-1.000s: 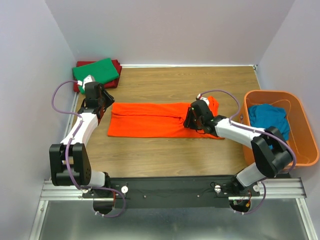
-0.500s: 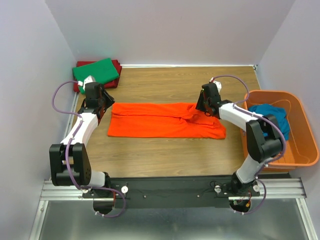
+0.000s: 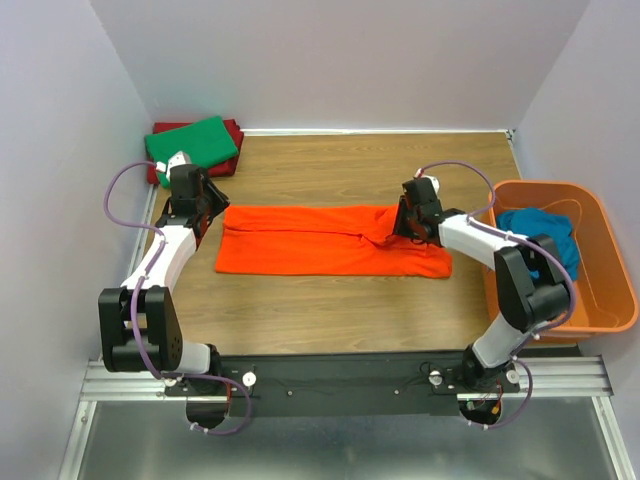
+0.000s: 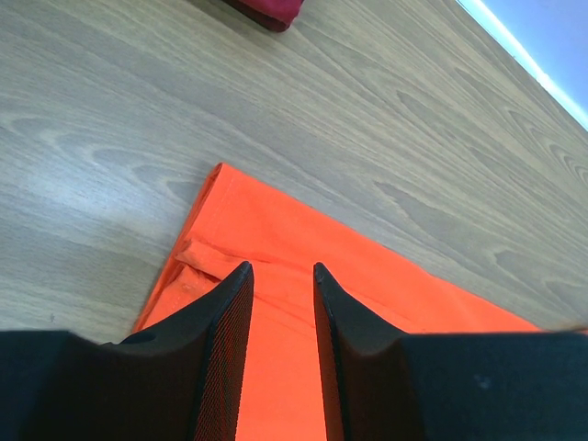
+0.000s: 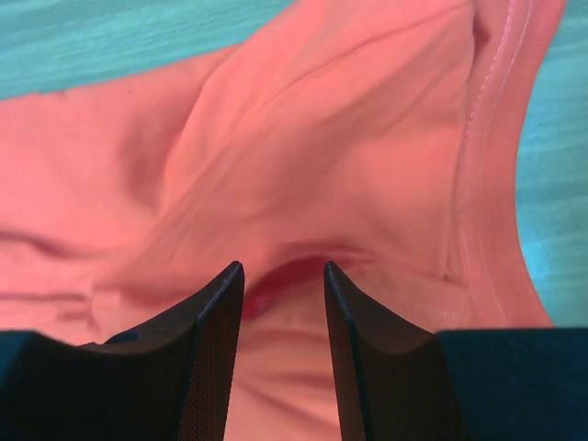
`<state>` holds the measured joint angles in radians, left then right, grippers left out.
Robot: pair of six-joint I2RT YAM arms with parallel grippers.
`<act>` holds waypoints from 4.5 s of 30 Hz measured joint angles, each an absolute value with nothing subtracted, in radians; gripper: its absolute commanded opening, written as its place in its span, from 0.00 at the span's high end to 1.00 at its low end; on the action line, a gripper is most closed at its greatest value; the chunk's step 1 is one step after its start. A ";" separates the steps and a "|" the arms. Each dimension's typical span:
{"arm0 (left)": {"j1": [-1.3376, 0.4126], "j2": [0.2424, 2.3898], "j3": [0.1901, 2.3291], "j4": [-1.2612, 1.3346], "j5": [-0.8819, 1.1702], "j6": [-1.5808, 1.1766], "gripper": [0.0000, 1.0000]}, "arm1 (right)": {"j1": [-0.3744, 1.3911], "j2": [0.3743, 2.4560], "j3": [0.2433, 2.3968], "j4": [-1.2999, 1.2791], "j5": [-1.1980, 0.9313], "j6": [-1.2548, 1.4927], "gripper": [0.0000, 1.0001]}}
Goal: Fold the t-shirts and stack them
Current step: Fold the other side of the tshirt into a rectangle
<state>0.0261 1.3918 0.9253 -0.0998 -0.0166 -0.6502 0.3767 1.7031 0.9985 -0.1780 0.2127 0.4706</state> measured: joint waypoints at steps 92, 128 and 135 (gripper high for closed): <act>-0.963 2.103 1.588 -0.258 -0.226 -0.243 0.65 | 0.018 1.408 0.837 -0.202 -0.070 0.574 0.62; -0.971 2.044 1.461 -0.252 -0.334 -0.243 1.00 | 0.018 1.427 0.837 -0.199 -0.103 0.553 0.63; -0.971 2.020 1.434 -0.226 -0.337 -0.232 1.00 | 0.018 1.473 0.837 -0.193 -0.152 0.544 0.63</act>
